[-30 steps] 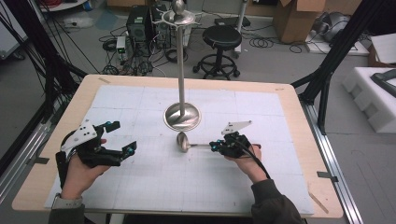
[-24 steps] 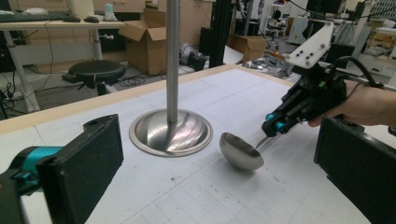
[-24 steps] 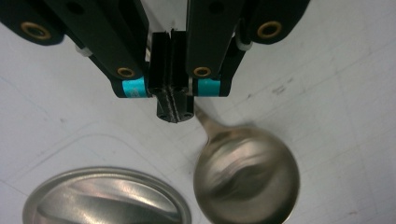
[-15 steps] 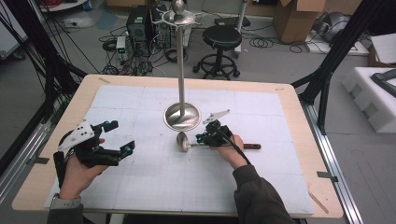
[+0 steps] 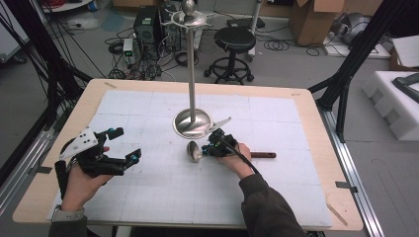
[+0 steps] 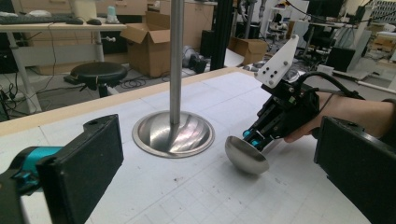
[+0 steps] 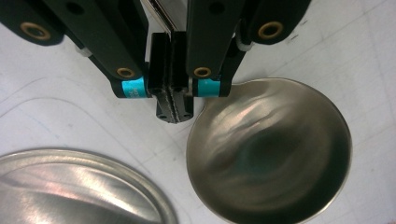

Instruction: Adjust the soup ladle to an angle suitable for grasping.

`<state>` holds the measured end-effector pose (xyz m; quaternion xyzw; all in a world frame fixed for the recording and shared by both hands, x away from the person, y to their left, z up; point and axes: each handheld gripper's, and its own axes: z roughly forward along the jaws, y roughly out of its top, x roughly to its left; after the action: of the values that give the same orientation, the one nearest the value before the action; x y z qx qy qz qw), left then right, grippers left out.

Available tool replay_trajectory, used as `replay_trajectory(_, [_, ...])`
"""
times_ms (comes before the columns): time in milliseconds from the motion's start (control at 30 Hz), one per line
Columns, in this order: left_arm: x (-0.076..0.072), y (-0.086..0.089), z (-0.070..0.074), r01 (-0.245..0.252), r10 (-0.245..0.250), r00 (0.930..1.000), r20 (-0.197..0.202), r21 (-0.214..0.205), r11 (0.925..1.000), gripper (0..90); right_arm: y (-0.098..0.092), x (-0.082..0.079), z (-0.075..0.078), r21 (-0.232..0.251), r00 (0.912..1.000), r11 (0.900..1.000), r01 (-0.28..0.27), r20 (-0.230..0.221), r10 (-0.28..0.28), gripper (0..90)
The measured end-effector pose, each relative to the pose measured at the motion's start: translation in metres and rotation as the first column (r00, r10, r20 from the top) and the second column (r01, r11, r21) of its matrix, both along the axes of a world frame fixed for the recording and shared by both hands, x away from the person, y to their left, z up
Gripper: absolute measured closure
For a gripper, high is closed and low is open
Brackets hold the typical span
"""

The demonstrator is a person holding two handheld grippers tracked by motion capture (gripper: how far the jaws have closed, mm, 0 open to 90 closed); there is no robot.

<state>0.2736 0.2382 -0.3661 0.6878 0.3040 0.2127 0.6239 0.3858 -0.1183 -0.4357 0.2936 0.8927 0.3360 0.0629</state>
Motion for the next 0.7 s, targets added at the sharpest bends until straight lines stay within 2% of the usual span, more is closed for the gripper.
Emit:
replay_trajectory(67, [0.000,0.000,0.000,-0.002,0.002,1.0000,-0.001,-0.002,1.0000,1.8,0.001,-0.002,0.000,-0.011,0.9999,0.9998,-0.015,0.008,0.015,89.7])
replay_trajectory(100, [0.000,0.001,0.000,-0.001,0.001,1.0000,-0.001,0.000,1.0000,1.8,0.001,-0.004,0.001,-0.025,0.9999,0.9996,-0.013,-0.003,0.013,89.7])
replay_trajectory(133, [0.000,0.001,0.000,-0.003,0.003,1.0000,-0.002,0.000,1.0000,1.8,0.001,-0.006,0.000,-0.020,0.9998,0.9997,-0.015,0.008,0.015,89.7])
replay_trajectory(200, [0.000,0.001,0.000,-0.004,0.004,1.0000,-0.001,-0.001,1.0000,1.8,-0.002,-0.008,-0.001,0.001,0.9999,0.9999,-0.011,0.013,0.011,89.7])
replay_trajectory(300, [0.000,0.002,-0.001,-0.007,0.007,1.0000,-0.003,-0.002,1.0000,1.8,-0.010,-0.013,-0.006,0.067,1.0000,0.9977,0.008,-0.003,-0.008,89.7])
replay_trajectory(367, [0.001,0.001,-0.001,-0.006,0.006,1.0000,-0.006,0.001,1.0000,1.8,-0.013,-0.016,-0.007,0.083,0.9999,0.9965,0.011,-0.012,-0.010,89.8])
replay_trajectory(533, [0.000,0.001,-0.001,-0.005,0.005,1.0000,-0.007,0.002,1.0000,1.8,-0.016,-0.028,-0.005,0.064,0.9998,0.9978,-0.017,0.000,0.017,89.8])
replay_trajectory(700, [0.000,0.001,-0.001,-0.007,0.007,1.0000,-0.005,-0.002,1.0000,1.8,-0.018,-0.042,-0.002,0.021,0.9979,0.9977,-0.065,0.010,0.065,89.8])
